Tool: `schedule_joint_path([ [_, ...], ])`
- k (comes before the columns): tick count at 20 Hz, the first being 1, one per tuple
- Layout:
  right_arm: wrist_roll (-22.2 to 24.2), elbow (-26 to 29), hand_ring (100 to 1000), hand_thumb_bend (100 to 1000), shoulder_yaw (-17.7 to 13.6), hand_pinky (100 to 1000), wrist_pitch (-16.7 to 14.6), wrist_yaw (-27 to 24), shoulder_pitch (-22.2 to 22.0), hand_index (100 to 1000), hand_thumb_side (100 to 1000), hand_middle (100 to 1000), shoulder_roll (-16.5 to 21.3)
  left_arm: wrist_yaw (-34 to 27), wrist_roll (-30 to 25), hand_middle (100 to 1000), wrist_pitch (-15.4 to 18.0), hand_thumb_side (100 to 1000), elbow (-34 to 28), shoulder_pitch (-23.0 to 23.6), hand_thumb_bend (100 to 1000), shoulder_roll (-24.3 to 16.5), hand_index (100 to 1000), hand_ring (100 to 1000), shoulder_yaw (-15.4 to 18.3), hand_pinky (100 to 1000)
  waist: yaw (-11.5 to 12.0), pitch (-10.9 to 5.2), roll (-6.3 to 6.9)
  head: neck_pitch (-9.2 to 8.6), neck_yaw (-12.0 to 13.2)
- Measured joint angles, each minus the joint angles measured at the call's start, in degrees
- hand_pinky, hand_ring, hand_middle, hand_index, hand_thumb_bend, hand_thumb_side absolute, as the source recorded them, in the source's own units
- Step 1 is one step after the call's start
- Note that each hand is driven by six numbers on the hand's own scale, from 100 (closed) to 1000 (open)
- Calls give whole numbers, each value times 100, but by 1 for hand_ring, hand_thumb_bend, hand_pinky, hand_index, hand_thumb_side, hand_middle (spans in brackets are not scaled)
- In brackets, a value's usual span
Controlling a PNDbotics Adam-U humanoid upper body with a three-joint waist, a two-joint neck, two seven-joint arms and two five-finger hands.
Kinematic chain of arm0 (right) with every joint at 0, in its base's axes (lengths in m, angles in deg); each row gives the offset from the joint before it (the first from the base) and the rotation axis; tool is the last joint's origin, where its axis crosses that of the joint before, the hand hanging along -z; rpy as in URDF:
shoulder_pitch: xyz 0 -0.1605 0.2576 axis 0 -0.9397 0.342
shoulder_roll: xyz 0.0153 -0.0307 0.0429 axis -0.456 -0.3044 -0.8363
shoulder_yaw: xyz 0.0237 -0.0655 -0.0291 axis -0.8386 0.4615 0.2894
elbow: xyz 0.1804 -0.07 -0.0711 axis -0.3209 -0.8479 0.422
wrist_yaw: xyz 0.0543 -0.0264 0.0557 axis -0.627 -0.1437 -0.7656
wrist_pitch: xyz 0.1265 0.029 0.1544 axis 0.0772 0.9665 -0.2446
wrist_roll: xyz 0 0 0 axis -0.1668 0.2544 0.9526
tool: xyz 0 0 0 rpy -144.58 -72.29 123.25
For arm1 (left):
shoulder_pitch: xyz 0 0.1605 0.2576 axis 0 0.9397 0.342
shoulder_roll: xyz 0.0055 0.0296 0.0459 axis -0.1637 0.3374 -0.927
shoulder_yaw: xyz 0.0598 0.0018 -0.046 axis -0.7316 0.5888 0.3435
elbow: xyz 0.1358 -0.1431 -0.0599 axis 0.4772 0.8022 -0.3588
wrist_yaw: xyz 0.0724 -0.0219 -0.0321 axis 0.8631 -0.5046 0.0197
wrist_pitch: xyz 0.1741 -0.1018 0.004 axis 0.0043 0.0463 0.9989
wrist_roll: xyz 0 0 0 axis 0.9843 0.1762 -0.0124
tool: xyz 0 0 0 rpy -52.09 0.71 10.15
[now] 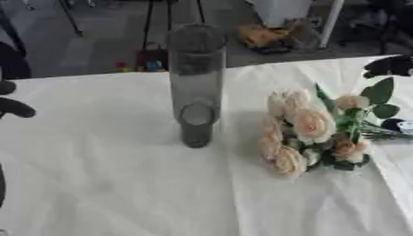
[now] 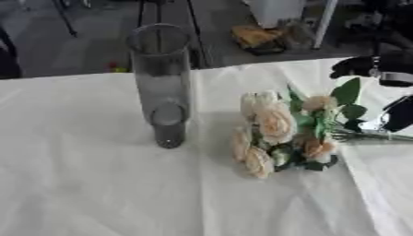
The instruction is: Arrange flowers into the vase.
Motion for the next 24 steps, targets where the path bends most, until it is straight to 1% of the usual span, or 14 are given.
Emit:
schedule_joint_path([
  [7,-89,-403,1000,357,104,874,31,226,131,1000,547,1000,-113,-4,-24,705,-2,1000,0,-29,201,0,873,661,-18,519,54,53,0,-37,-47],
  [13,-194,-801,1000,348,165,873,16,342,255,1000,536,1000,-168,-5,-37,706,-6,1000,0,-30,195,1,872,662,-19,520,87,89,0,-81,-86],
  [18,-231,-980,1000,342,203,873,-22,387,258,1000,528,1000,-177,-5,-40,707,-3,1000,0,-30,192,2,873,663,-20,521,90,106,2,-87,-110],
  [24,-252,-1123,1000,345,268,872,-42,423,256,1000,514,1000,-280,-5,-42,708,-2,1000,0,-36,183,5,873,663,-22,521,119,158,10,-141,-163],
])
